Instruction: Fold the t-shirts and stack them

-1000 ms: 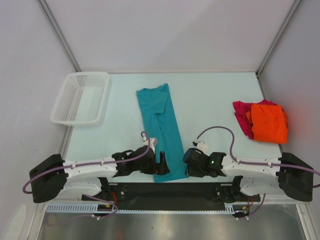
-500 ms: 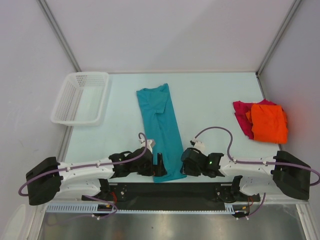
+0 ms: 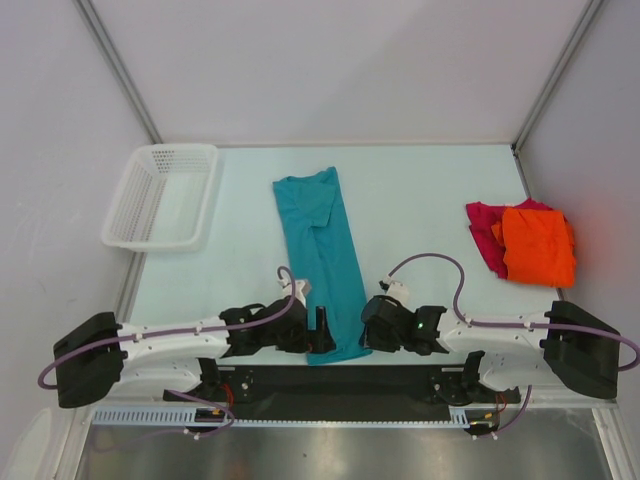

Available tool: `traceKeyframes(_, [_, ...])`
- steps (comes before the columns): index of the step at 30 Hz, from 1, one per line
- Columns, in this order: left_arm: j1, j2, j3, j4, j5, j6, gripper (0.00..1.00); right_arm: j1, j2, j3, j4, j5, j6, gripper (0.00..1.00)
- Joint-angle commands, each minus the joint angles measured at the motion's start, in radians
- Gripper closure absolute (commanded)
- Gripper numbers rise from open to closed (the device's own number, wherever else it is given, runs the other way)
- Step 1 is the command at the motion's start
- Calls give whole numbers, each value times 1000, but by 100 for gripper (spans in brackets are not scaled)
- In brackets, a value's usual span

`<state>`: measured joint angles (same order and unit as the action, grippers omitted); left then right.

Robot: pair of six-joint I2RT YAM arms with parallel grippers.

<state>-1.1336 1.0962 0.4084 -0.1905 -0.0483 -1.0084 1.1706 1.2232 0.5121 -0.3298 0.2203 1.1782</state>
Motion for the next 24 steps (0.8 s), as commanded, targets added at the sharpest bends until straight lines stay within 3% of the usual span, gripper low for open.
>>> traceKeyframes(1, [-46,14,-57,-107,-7,-67,1,8,13,-7,-48,25,1,64])
traceKeyframes(16, [-169,51,-52,-92,-25,-147,9,8,10,8,-77,50,-5,66])
traceKeyframes(19, [-169,42,-51,-98,-30,-145,12,8,7,14,-80,54,-14,71])
traceKeyframes(24, [-169,30,-51,-110,-42,-139,26,8,-13,22,-86,59,-23,92])
